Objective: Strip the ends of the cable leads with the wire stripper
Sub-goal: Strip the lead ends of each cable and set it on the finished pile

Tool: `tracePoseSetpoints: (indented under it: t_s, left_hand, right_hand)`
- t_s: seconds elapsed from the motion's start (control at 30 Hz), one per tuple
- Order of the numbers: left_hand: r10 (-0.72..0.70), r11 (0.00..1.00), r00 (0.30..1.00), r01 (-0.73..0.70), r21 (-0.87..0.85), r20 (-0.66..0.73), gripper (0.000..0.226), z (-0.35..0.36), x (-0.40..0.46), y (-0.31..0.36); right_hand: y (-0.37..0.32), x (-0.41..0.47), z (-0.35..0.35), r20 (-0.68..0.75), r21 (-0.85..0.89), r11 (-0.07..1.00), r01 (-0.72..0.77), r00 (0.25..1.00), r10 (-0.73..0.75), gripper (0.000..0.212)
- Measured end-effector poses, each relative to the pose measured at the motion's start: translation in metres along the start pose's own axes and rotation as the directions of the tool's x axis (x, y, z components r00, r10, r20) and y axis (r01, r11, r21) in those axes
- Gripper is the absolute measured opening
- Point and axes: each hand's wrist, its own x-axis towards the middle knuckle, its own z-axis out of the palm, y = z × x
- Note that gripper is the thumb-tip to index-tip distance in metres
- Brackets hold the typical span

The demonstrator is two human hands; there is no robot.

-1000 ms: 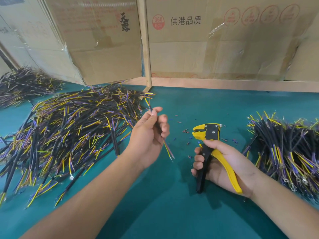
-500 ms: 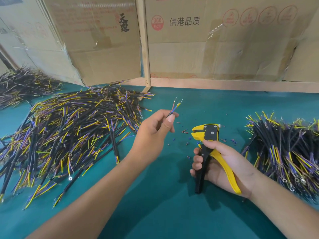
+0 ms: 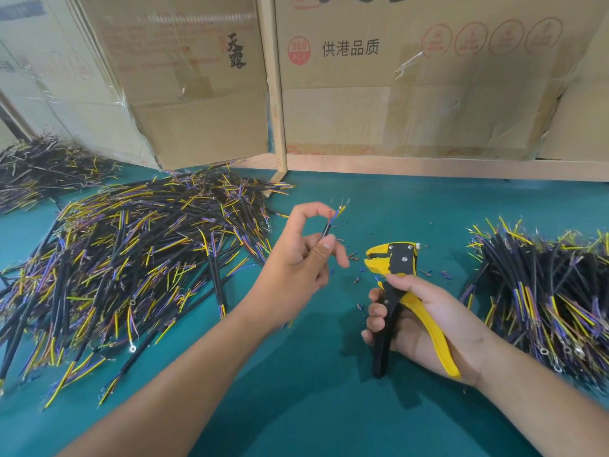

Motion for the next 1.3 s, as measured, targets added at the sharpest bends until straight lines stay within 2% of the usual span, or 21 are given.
tracePoseSetpoints:
  t_s: [0.4,0.53,0.7,1.3]
  left_hand:
    - [0.001,1.000,0.999,-0.001,0.008,0.036,0.023,-0.004,0.000,0.006]
    - [-0.002,0.999,0.999,-0.001,0.054,0.050,0.020,-0.003,0.000,0.004]
    - [0.037,0.973,0.996,-0.055,0.226,0.080,0.020,0.000,-0.001,0.001]
    - [-0.018,0.926,0.994,-0.025,0.377,0.108,0.008,0.002,-0.003,-0.002]
  right_hand:
    - [-0.001,-0.020,0.020,0.075,-0.131,0.983,0.129,0.990,-0.120,0.039]
    - [0.001,-0.029,0.028,0.126,-0.158,0.974,0.164,0.981,-0.145,0.035]
    - [0.004,-0.036,0.036,0.157,-0.221,0.958,0.183,0.976,-0.150,0.033]
    - [0.005,-0.041,0.041,0.160,-0.248,0.948,0.201,0.973,-0.165,0.032]
